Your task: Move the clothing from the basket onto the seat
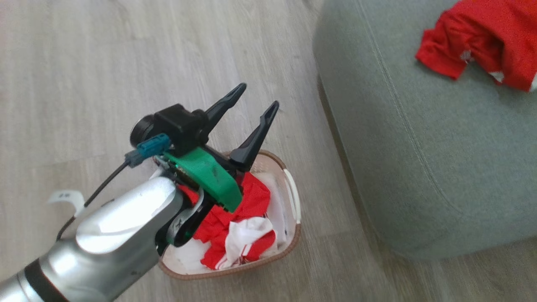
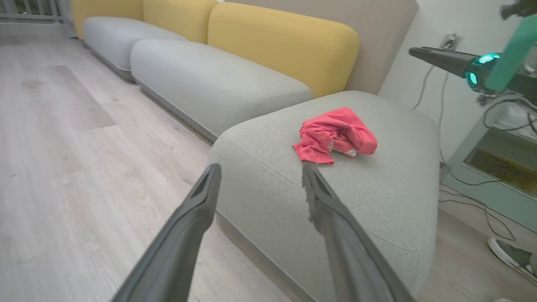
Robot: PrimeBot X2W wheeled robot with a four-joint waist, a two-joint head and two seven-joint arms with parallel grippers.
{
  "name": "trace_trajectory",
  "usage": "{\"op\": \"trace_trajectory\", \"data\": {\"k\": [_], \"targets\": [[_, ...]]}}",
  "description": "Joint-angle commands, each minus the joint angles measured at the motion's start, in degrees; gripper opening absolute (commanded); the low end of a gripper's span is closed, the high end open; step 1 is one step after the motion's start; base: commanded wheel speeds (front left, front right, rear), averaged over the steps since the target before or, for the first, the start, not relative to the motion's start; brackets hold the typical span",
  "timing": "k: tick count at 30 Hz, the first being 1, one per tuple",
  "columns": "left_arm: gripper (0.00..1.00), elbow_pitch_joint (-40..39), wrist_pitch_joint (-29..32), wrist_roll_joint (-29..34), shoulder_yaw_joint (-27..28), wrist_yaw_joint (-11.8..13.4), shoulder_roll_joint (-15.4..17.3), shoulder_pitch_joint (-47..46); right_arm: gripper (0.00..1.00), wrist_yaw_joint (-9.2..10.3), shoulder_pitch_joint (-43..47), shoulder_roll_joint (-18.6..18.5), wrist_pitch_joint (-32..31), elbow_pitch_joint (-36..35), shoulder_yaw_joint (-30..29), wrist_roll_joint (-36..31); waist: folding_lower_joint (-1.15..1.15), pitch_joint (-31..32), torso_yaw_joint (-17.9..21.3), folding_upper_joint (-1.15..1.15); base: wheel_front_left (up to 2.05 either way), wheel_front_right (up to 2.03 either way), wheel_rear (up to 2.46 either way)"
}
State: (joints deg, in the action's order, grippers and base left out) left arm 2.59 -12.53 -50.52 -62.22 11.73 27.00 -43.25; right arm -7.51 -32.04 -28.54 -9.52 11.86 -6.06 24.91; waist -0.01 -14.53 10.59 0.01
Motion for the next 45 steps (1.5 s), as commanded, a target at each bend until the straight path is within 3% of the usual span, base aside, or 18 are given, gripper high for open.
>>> {"op": "trace_trajectory", "data": {"k": [1, 9, 18, 28, 37, 45], "targets": [[1.0, -0.9, -0.6, -0.3, 2.9, 0.5, 1.1, -1.1, 1.0, 0.02, 1.2, -0.5, 0.6, -2.6, -0.3, 0.4, 0.01, 2.3, -2.2, -0.01, 0.0, 0.0, 0.0], [1.0, 0.1, -1.9, -1.7, 6.1, 2.3, 2.3, 4.1, 1.0, 0.02, 12.8, 5.0, 2.6, -11.6, -2.8, -0.8, 0.01, 6.7, -6.6, -0.01, 0.0, 0.0, 0.0], [1.0, -0.3, -2.4, -1.3, 10.8, 4.5, 4.0, 11.3, 1.0, 0.02, 23.0, 11.8, 6.2, -15.3, -1.0, -1.6, 0.01, 10.8, -10.7, -0.01, 0.0, 0.0, 0.0], [1.0, -4.6, -2.5, 4.6, 23.1, 6.6, 3.0, 23.1, 1.0, 0.02, 31.7, 17.2, 11.6, -17.2, 1.0, -3.9, 0.01, 13.1, -14.3, -0.01, 0.0, 0.0, 0.0], [1.0, -6.0, -2.5, 10.1, 31.3, 5.3, 0.6, 31.9, 1.0, 0.02, 35.3, 19.0, 17.1, -16.7, 3.2, -5.2, 0.01, 14.1, -15.1, -0.01, 0.0, 0.0, 0.0], [1.0, -5.0, -2.5, 15.4, 36.2, 2.2, -2.1, 36.3, 1.0, 0.02, 36.8, 20.9, 20.9, -14.0, 4.7, -7.4, 0.01, 13.8, -15.0, -0.01, 0.0, 0.0, 0.0]]}}
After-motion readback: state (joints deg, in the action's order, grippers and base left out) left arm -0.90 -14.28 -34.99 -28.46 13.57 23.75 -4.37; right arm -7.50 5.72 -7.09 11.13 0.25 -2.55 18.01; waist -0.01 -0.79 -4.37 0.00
